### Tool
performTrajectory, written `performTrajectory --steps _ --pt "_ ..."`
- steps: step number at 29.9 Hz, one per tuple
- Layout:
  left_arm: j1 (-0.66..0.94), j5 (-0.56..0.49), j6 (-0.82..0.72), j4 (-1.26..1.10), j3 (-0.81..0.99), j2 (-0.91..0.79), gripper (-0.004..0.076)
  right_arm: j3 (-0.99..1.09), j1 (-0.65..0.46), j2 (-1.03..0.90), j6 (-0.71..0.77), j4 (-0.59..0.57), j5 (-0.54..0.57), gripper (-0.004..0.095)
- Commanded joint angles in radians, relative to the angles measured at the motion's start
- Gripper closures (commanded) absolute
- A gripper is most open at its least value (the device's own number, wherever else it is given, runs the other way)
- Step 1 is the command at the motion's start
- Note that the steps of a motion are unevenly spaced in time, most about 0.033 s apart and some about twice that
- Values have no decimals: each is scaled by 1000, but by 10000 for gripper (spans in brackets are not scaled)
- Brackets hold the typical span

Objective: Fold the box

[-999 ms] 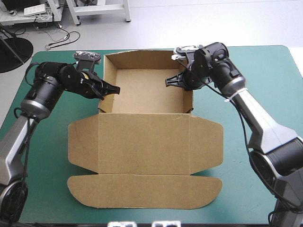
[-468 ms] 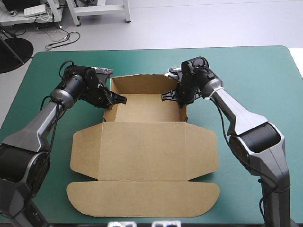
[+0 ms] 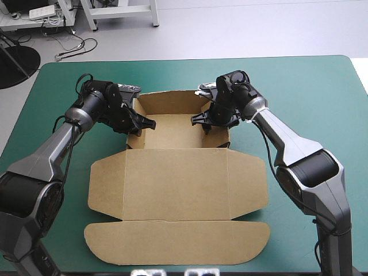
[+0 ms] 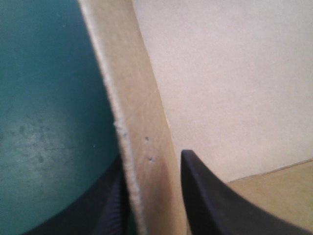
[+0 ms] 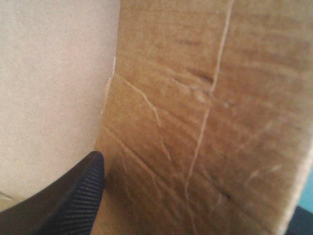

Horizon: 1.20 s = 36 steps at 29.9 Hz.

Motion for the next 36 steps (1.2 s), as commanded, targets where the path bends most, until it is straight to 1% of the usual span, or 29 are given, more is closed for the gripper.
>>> performTrajectory --steps 1,3,4,7,12,14,16,19,21,24,27,28,30,31,32,34,36 --pt "-15 -33 0 -79 -17 -39 319 -28 -1 -85 -91 -1 8 322" --pt "-15 -51 0 -56 -17 -39 246 -28 -1 -95 -134 -1 8 342" --pt "-15 -55 0 -45 -17 -39 230 -28 -1 -99 -132 -1 8 349" --pt "-15 -65 -10 -14 -17 -39 230 -28 -1 -107 -137 -22 8 350" --pt "-15 -110 -12 41 -26 -61 230 -28 -1 -125 -125 -112 8 352" --pt "-15 -117 -12 72 -54 -69 231 -43 -3 -131 -122 -150 8 352" --pt "-15 -113 -12 94 -94 -79 230 -74 -8 -138 -101 -160 8 352" --pt "-15 -78 -12 132 -186 -92 230 -133 -10 -150 -73 -169 8 352" --pt "-15 -38 -12 152 -258 -107 231 -166 -10 -166 -73 -171 8 352" --pt "-15 61 -12 189 -393 -136 231 -204 -10 -208 -60 -171 10 356" --pt "-15 186 -12 223 -505 -183 233 -204 -10 -260 -49 -171 10 356" --pt "-15 192 -12 228 -528 -205 241 -204 -10 -273 -49 -171 10 356" --pt "-15 190 -12 230 -535 -267 287 -200 -15 -289 -49 -169 10 356" --pt "-15 190 -12 230 -535 -292 321 -200 -19 -291 -45 -160 10 356" --pt "-15 190 -12 230 -531 -323 373 -197 -25 -291 -35 -158 10 356" --pt "-15 190 8 233 -518 -379 497 -182 -43 -289 -28 -136 10 356" --pt "-15 190 20 233 -492 -442 664 -149 -67 -287 -28 -100 10 357"
